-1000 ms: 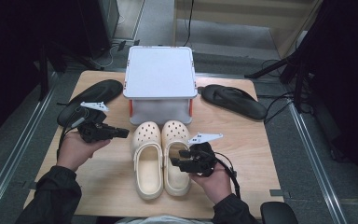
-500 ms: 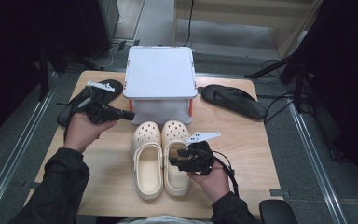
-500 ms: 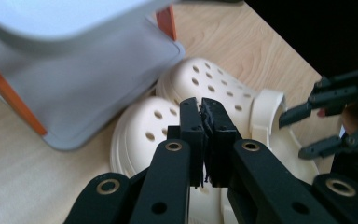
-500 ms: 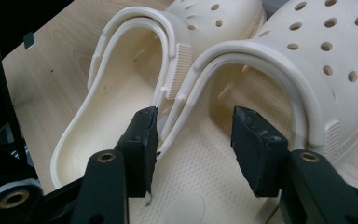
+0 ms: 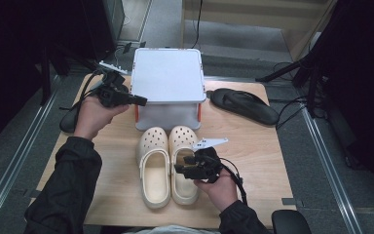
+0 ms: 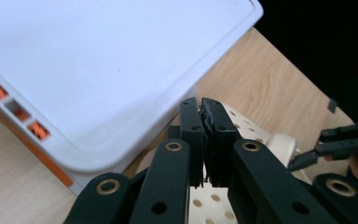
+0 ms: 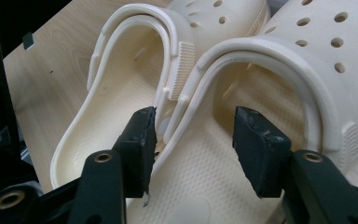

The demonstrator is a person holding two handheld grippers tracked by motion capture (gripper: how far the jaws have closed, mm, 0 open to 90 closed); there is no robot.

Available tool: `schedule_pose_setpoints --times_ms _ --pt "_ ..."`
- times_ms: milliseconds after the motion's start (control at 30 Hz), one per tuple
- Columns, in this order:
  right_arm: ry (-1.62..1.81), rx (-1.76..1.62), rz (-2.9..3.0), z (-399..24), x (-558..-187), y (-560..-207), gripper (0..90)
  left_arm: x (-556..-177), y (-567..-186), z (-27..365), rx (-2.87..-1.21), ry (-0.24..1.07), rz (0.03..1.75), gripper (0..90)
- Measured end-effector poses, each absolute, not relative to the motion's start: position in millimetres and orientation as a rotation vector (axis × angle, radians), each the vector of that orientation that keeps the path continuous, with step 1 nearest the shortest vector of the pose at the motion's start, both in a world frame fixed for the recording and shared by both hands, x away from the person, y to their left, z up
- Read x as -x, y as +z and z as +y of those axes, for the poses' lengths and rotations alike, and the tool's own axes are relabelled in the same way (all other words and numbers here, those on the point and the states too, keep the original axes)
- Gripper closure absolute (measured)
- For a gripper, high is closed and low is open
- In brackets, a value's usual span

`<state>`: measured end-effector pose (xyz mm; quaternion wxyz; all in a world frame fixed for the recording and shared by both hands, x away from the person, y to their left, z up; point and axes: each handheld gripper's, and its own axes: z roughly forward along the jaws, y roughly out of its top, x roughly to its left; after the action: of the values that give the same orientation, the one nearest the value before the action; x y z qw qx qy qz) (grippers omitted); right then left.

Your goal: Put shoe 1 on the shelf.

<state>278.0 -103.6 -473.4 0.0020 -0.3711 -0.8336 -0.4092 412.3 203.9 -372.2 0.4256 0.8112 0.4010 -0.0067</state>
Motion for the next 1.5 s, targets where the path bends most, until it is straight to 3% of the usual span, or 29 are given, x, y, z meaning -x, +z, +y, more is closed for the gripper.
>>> schedule_pose_setpoints --times_ms 500,800,933,1067,1500 --pt "-1.29 1.265 -2.641 -82.6 -274.4 -475.2 36.3 -442.6 -376.4 176.4 -2.074 0.031 0.982 87.5" --pt "-1.252 1.344 -2.663 -58.6 -275.8 -487.6 34.5 -446.0 -379.0 173.6 -2.08 0.042 0.953 88.8" --pt "-1.245 1.378 -2.657 -52.6 -278.0 -489.9 35.6 -446.1 -380.9 175.2 -2.064 0.033 0.953 89.3" --pt "-1.214 1.481 -2.642 -44.9 -283.0 -493.3 43.6 -445.6 -382.3 178.5 -2.047 0.018 0.954 89.4" --pt "-1.191 1.563 -2.507 -50.5 -291.2 -493.1 57.9 -445.3 -382.2 178.5 -2.05 0.026 0.955 89.4"
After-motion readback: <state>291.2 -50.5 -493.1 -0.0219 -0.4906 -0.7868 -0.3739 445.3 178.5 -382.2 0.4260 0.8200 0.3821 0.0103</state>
